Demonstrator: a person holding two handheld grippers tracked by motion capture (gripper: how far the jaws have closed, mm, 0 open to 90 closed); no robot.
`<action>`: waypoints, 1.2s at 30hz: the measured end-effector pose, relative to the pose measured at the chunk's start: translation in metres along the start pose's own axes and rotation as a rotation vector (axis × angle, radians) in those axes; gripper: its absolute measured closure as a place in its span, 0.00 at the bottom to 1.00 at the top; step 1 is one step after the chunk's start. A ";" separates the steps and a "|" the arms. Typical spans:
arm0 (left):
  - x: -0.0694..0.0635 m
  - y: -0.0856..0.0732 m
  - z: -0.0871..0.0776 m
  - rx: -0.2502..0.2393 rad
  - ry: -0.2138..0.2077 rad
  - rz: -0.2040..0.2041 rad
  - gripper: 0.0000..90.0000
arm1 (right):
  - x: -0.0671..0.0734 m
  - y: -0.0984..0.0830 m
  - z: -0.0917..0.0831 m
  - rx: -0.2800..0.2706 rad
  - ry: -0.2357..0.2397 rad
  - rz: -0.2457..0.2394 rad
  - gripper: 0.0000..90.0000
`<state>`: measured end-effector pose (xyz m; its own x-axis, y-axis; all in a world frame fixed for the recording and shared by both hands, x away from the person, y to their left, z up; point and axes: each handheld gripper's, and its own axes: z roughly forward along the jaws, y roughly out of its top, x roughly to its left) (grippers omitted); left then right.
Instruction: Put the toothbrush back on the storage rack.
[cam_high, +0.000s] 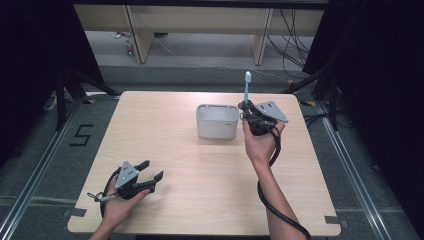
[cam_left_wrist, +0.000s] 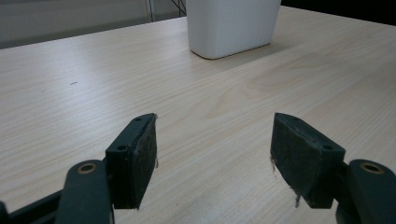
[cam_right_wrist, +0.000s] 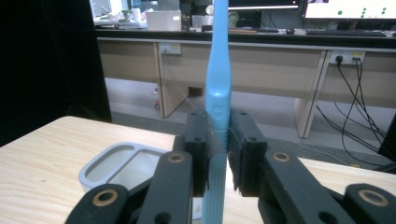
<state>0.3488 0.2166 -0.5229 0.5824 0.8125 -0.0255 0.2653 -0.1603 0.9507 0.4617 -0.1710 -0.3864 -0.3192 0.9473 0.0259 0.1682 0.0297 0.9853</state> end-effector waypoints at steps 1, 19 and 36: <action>0.000 0.000 0.000 0.000 0.000 0.000 0.35 | 0.000 0.000 0.000 -0.005 -0.001 -0.003 0.88; 0.000 0.000 0.000 0.002 -0.001 -0.001 0.35 | -0.002 0.000 0.009 -0.048 -0.002 0.012 0.88; 0.000 0.000 0.000 0.002 -0.001 -0.002 0.35 | 0.004 0.006 0.019 -0.073 0.024 0.014 0.88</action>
<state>0.3486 0.2165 -0.5229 0.5826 0.8123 -0.0273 0.2675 -0.1599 0.9502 0.4790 -0.1614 -0.3839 -0.3396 0.9396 0.0429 0.1050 -0.0075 0.9944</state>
